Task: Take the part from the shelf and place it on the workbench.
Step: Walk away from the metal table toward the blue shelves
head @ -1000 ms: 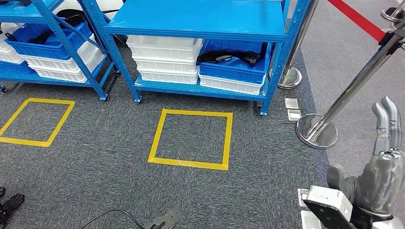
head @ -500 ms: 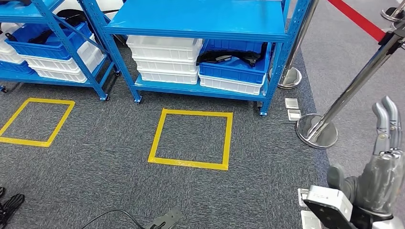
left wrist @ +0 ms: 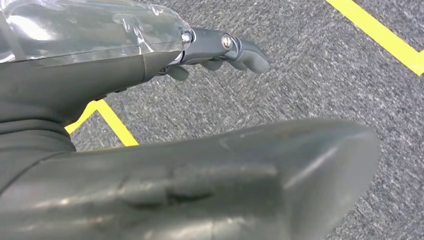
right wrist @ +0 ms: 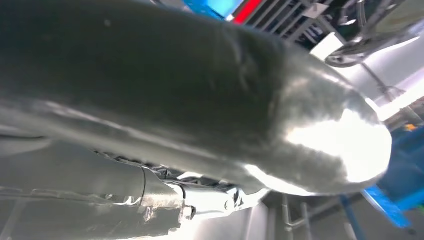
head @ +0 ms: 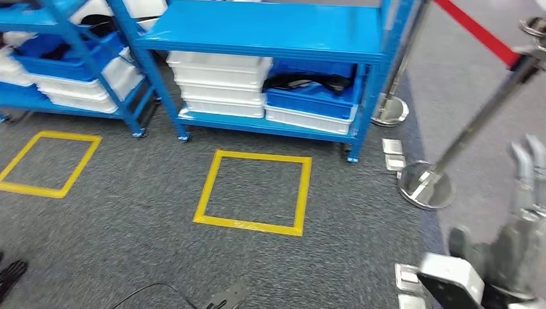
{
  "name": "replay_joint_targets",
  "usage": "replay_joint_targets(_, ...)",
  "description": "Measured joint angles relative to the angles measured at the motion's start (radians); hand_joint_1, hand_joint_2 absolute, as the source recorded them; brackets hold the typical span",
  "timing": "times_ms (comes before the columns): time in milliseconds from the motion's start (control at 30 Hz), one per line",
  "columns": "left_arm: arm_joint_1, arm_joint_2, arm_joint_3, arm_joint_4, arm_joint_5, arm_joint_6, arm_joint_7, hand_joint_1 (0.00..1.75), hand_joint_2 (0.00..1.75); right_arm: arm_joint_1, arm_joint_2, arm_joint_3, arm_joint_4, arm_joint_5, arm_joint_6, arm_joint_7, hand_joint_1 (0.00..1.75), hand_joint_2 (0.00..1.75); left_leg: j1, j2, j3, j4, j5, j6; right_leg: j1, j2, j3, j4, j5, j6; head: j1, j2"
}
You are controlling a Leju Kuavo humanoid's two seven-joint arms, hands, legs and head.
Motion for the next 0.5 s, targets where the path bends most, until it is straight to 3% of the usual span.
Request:
replay_joint_targets(100,-0.002,0.0,0.0,0.0,-0.001,0.0,0.0,0.0,0.0,0.001,0.0,-0.001,0.0,0.001,0.0,0.0,0.0,0.0,0.002,0.006,-0.009,0.039,-0.023,-0.007,0.001,-0.003,0.01,-0.002,-0.007,-0.024,-0.01,0.0)
replay_joint_targets(133,-0.003,0.0,0.0,0.0,-0.002,0.001,0.0,0.0,0.0,0.0,0.0,-0.002,0.0,0.002,0.0,0.0,0.0,0.0,0.0,0.008,-0.033,0.091,-0.046,-0.008,0.002,-0.005,0.017,-0.003,-0.011,-0.031,-0.012,0.0)
replay_joint_targets(200,-0.004,0.0,0.0,0.0,-0.004,0.001,0.0,0.0,0.0,0.0,0.0,-0.003,0.0,0.002,0.001,0.0,0.0,0.0,-0.005,0.01,-0.111,0.233,-0.093,-0.005,0.009,-0.008,0.026,-0.004,-0.019,-0.04,-0.017,0.0)
replay_joint_targets(233,-0.004,0.0,0.0,0.0,-0.005,0.002,0.0,0.0,0.0,0.001,0.0,-0.004,0.0,0.002,0.001,0.0,0.0,0.0,-0.009,0.01,-0.149,0.288,-0.102,0.0,0.014,-0.009,0.03,-0.004,-0.023,-0.043,-0.019,0.0)
replay_joint_targets(267,-0.003,0.0,0.0,0.0,-0.005,0.002,0.001,0.0,0.0,0.001,0.0,-0.004,0.0,0.002,0.001,0.0,0.0,0.0,-0.014,0.01,-0.174,0.31,-0.091,0.008,0.019,-0.008,0.036,-0.004,-0.028,-0.045,-0.02,0.0)
replay_joint_targets(300,-0.002,0.0,0.0,0.0,-0.006,0.003,0.001,0.0,0.0,0.001,0.0,-0.004,0.0,0.002,0.002,0.0,0.0,0.0,-0.022,0.01,-0.179,0.292,-0.06,0.02,0.026,-0.007,0.044,-0.004,-0.034,-0.047,-0.022,0.0)
replay_joint_targets(367,-0.002,0.001,0.0,0.0,-0.006,0.003,0.001,0.0,0.0,0.001,0.0,-0.006,0.0,0.002,0.002,0.0,0.0,0.0,-0.041,0.008,-0.148,0.176,0.03,0.059,0.036,-0.006,0.064,-0.006,-0.048,-0.052,-0.023,0.0)
replay_joint_targets(433,-0.002,0.003,0.0,0.0,-0.006,0.003,0.002,0.0,0.0,0.001,0.0,-0.007,0.0,0.001,0.002,0.0,0.0,0.0,-0.058,0.007,-0.117,0.084,0.082,0.092,0.039,-0.004,0.075,-0.009,-0.058,-0.054,-0.012,0.0)
replay_joint_targets(467,-0.001,0.004,0.0,0.0,-0.006,0.003,0.002,0.0,0.0,0.001,0.0,-0.007,0.0,0.001,0.002,0.001,0.0,0.0,-0.061,0.007,-0.11,0.066,0.082,0.093,0.036,-0.004,0.075,-0.009,-0.061,-0.053,-0.008,0.0)
replay_joint_targets(500,-0.001,0.003,0.0,0.0,-0.006,0.004,0.002,0.0,0.0,0.002,0.0,-0.007,0.0,0.001,0.002,0.002,0.0,0.0,-0.063,0.008,-0.104,0.052,0.078,0.083,0.035,-0.004,0.074,-0.009,-0.062,-0.052,-0.008,0.0)
